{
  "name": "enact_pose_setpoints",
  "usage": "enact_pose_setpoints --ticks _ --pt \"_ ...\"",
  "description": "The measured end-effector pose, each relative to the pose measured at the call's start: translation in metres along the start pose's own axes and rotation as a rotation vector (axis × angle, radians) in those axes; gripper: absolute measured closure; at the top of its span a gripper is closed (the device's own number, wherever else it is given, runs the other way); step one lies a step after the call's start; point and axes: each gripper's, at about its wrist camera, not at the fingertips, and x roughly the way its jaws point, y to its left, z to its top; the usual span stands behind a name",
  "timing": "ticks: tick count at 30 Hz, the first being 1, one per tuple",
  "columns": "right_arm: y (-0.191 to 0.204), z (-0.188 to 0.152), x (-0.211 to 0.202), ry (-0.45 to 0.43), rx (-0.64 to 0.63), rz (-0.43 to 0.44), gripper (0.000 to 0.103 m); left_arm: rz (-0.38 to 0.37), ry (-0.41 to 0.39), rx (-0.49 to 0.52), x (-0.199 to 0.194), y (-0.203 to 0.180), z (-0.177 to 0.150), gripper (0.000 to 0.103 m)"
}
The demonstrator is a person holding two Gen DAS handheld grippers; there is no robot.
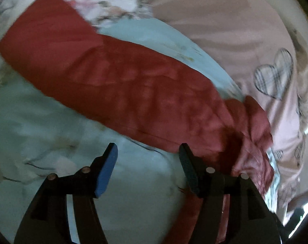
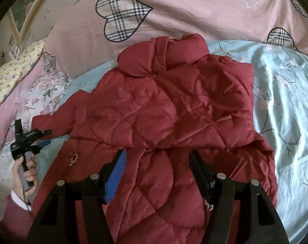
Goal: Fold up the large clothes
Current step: 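Grasp the other sleeve with the left gripper and lift it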
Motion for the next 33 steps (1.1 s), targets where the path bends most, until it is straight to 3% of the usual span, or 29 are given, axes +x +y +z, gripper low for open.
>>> enact_pose_setpoints --ticks 3,12,19,20,22,23,28,33 --pt "0.002 -0.004 -0.002 -0.003 -0.003 0.004 0.037 0.053 -0.01 -0.049 0.003 0.021 0.006 0.041" --pt "-0.001 -0.015 -0.002 0.015 0.014 0.001 0.036 0.119 -0.103 -0.206 0.004 0.082 0.039 0.041" --pt "-0.006 -0.023 -0.001 0.025 0.028 -0.009 0.036 0.09 -0.16 -0.223 0.007 0.087 0.072 0.042" --pt "-0.006 -0.024 -0.001 0.026 0.03 -0.006 0.036 0.084 -0.162 -0.219 0.007 0.084 0.074 0.046" --pt "-0.006 -0.025 -0.002 0.024 0.026 -0.009 0.036 0.069 -0.173 -0.18 0.002 0.076 0.075 0.085" --pt "-0.006 -0.025 -0.003 0.021 0.025 -0.01 0.036 0.059 -0.172 -0.168 0.0 0.074 0.075 0.089" --pt "-0.008 -0.024 -0.005 0.011 0.031 -0.008 0.036 -0.02 -0.216 -0.106 -0.029 0.045 0.065 0.093" --pt "-0.008 -0.024 -0.005 0.007 0.043 0.001 0.036 -0.108 -0.24 0.016 -0.054 -0.01 0.049 0.093"
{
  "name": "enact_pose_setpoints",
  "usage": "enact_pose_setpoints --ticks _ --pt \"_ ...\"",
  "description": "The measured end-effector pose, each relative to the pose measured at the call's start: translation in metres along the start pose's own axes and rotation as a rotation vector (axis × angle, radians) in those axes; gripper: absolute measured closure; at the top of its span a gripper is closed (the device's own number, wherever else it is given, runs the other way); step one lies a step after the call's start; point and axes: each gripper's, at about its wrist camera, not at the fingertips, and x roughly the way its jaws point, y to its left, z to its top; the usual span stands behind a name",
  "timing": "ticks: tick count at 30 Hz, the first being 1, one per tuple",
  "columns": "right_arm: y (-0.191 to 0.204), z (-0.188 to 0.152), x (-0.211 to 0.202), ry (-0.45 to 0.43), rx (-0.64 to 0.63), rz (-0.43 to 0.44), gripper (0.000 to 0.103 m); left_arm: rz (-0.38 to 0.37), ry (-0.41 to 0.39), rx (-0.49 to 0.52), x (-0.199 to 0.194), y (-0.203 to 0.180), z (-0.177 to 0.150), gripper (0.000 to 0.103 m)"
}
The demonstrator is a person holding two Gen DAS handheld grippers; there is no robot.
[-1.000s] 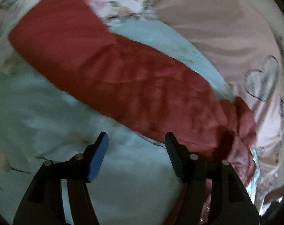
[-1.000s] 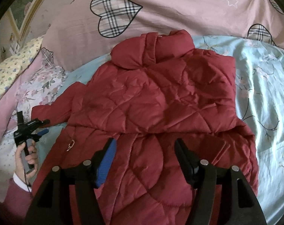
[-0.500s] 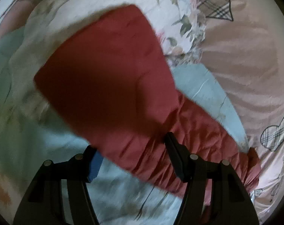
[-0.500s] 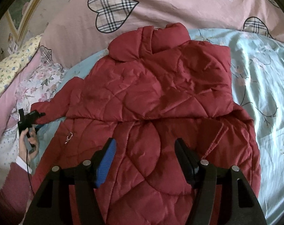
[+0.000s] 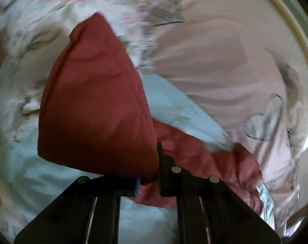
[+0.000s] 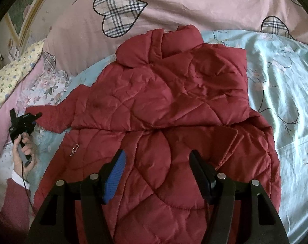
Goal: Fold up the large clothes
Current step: 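Grasp the other sleeve with the left gripper and lift it, then fold the held sleeve across the jacket body with the left gripper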
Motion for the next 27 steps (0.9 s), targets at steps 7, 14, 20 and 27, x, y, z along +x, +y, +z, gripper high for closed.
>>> enact_pose_setpoints --ticks 7,14,20,27 --pt "-0.005 0.002 -0.003 -0.006 0.021 0.019 0.036 -0.166 0.019 0.171 -0.011 -0.086 -0.025 0.095" --pt "-0.014 0.005 -0.01 -0.026 0.049 0.027 0.036 -0.266 0.106 0.289 0.0 -0.154 -0.061 0.095" --pt "-0.021 0.005 -0.014 -0.037 0.073 0.045 0.036 -0.311 0.169 0.361 0.003 -0.191 -0.089 0.095" --pt "-0.029 0.007 -0.015 -0.045 0.114 0.078 0.036 -0.333 0.24 0.456 0.02 -0.235 -0.132 0.095"
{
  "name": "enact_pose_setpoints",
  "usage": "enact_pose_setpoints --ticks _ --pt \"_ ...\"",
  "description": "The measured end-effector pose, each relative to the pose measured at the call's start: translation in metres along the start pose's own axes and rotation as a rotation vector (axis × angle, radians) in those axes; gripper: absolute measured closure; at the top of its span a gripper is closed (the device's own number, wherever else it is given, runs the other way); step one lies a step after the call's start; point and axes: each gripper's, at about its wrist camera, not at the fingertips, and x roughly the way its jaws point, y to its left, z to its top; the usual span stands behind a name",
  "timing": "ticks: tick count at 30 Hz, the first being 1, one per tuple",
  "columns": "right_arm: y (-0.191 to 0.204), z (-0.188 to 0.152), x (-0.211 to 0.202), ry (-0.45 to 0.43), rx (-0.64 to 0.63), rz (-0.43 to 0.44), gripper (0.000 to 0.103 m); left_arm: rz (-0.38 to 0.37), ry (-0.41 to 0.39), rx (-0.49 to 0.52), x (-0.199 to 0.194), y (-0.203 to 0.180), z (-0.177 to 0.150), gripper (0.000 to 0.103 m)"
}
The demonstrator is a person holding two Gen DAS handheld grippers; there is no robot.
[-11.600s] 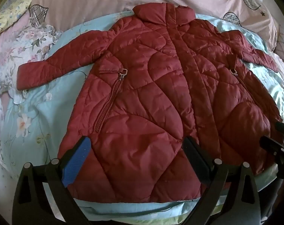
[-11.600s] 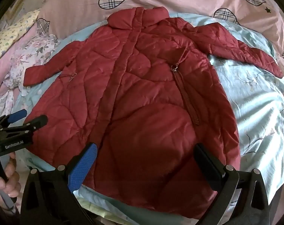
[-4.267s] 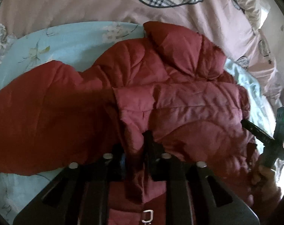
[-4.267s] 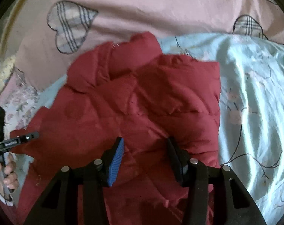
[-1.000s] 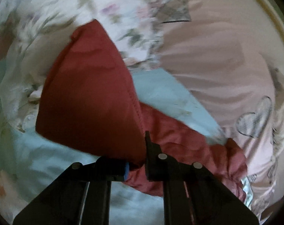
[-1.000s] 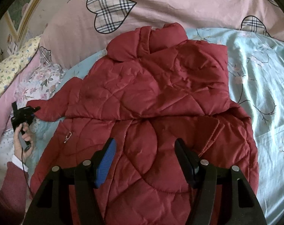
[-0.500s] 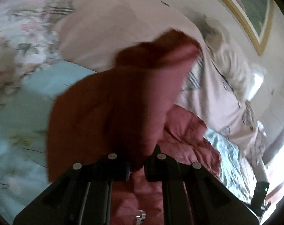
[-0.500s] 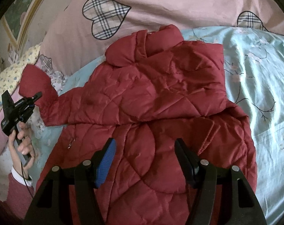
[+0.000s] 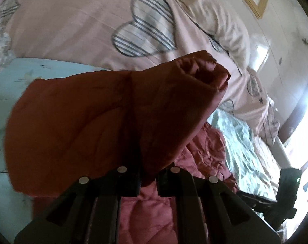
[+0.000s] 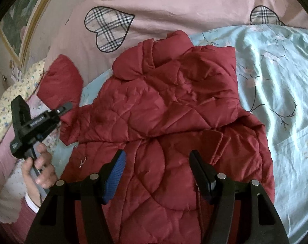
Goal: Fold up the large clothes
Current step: 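Fold the held sleeve across the jacket body with the left gripper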
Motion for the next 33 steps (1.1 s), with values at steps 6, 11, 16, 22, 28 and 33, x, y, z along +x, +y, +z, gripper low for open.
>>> enact_pose_setpoints --ticks 6,11,16,22,28,33 --pt "-0.011 0.012 -0.003 -0.019 0.04 0.028 0.035 0.001 0.077 0.069 0.039 -0.039 -0.017 0.095" --pt "-0.024 0.029 0.0 -0.036 0.107 0.079 0.035 0.003 0.129 0.137 0.064 -0.068 -0.033 0.095" --pt "-0.037 0.049 0.012 -0.045 0.203 0.165 0.035 0.031 0.177 0.223 0.086 -0.093 -0.053 0.095" --pt "-0.044 0.07 0.038 -0.026 0.285 0.233 0.035 0.07 0.18 0.264 0.094 -0.106 -0.061 0.094" --pt "-0.044 0.079 0.071 0.018 0.328 0.29 0.035 0.073 0.184 0.271 0.097 -0.106 -0.063 0.094" --pt "-0.045 0.081 0.084 0.031 0.33 0.264 0.086 0.054 0.208 0.251 0.093 -0.104 -0.062 0.089"
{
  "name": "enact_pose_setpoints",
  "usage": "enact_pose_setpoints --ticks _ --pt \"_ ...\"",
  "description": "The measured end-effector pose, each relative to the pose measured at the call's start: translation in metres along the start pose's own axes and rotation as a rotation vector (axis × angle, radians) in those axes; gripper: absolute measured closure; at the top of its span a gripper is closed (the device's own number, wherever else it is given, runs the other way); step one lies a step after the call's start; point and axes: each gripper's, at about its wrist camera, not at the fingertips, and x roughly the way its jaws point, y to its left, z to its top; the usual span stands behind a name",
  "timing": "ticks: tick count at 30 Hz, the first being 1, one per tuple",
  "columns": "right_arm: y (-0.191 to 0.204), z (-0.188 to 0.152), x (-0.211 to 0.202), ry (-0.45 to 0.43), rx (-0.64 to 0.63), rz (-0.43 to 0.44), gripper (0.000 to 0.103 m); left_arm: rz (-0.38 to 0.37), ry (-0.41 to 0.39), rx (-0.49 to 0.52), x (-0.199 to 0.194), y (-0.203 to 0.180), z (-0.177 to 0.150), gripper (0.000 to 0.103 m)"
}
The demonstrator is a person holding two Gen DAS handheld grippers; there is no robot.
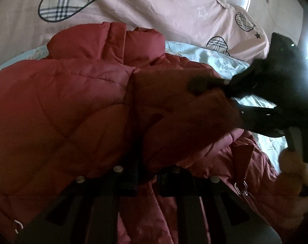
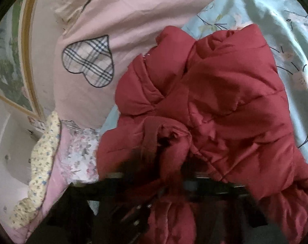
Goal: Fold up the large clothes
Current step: 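Fold the held sleeve across the jacket body with the left gripper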
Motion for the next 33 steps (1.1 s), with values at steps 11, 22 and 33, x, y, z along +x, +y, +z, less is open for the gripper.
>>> enact_pose_setpoints --ticks 11,22,33 --pt "-0.005 0.012 -0.029 -0.06 -0.1 -0.119 0.093 -0.098 -0.007 -0.014 -0.056 0.027 -0.007 0.081" --pt "-0.023 0.013 -0.036 -0.087 -0.159 -0.247 0.093 0.09 -0.059 -0.127 -0.067 0.12 0.035 0.081" --pt "0.044 -0.01 -0.082 -0.295 -0.375 -0.391 0.058 0.092 0.041 -0.179 -0.025 0.138 0.019 0.081"
